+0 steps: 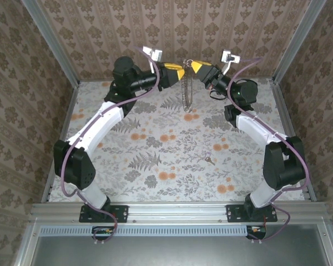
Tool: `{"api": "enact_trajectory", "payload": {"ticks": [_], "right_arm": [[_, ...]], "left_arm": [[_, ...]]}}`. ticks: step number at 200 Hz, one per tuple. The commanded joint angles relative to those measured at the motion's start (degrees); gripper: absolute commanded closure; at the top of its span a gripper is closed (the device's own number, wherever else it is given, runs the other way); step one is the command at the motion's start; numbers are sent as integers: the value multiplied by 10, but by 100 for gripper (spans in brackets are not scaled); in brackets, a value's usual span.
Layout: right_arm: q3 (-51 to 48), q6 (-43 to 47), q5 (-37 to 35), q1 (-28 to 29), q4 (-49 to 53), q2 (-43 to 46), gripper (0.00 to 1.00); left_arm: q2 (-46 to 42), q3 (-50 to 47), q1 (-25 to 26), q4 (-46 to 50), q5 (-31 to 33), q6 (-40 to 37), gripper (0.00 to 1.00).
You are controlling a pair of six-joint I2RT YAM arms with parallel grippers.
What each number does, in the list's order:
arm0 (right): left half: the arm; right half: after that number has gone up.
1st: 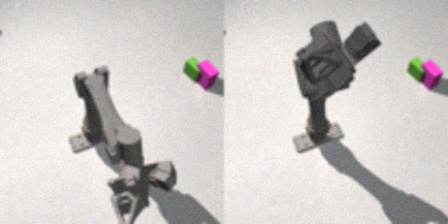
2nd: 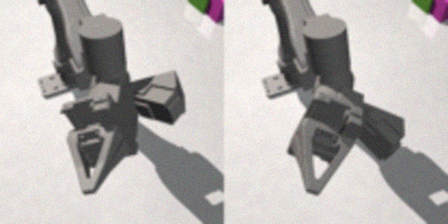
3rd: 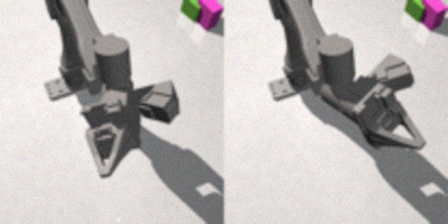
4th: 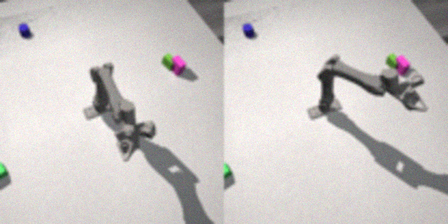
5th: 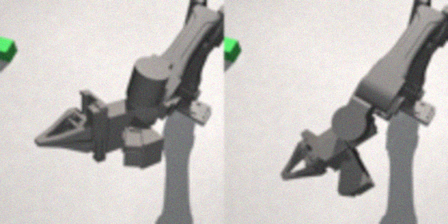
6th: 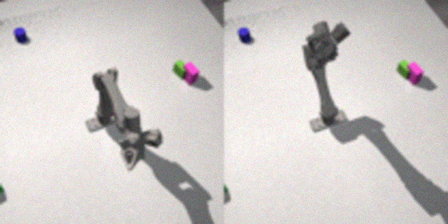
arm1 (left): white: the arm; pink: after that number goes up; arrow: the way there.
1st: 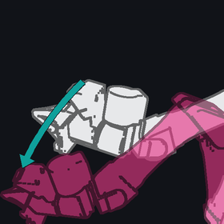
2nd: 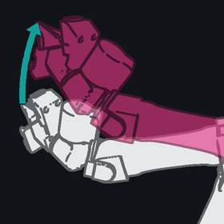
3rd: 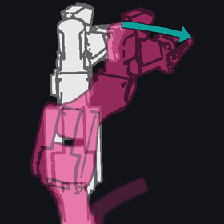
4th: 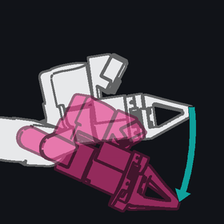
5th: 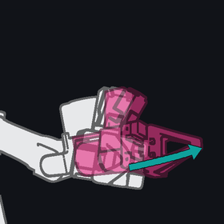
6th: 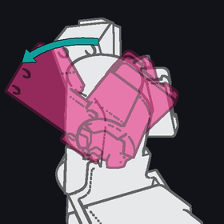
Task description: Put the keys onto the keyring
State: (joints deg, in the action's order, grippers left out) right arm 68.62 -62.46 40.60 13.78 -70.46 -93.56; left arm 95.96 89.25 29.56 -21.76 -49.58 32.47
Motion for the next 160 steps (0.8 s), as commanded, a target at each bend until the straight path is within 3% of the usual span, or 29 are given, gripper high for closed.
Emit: {"api": "enact_trajectory", "payload": {"ticks": [1,110,160], "right_arm": [[10,-18,-31,8,-58,1,100],[-2,-21,-43,11,-57,-2,100],[-3,-21,-44,11,-56,-4,100]], "left_arm": [[13,24,2,-62,12,33,66],[25,-4,7,-210,33,120,72],[7,-29,3,-222,42,130,71]]}}
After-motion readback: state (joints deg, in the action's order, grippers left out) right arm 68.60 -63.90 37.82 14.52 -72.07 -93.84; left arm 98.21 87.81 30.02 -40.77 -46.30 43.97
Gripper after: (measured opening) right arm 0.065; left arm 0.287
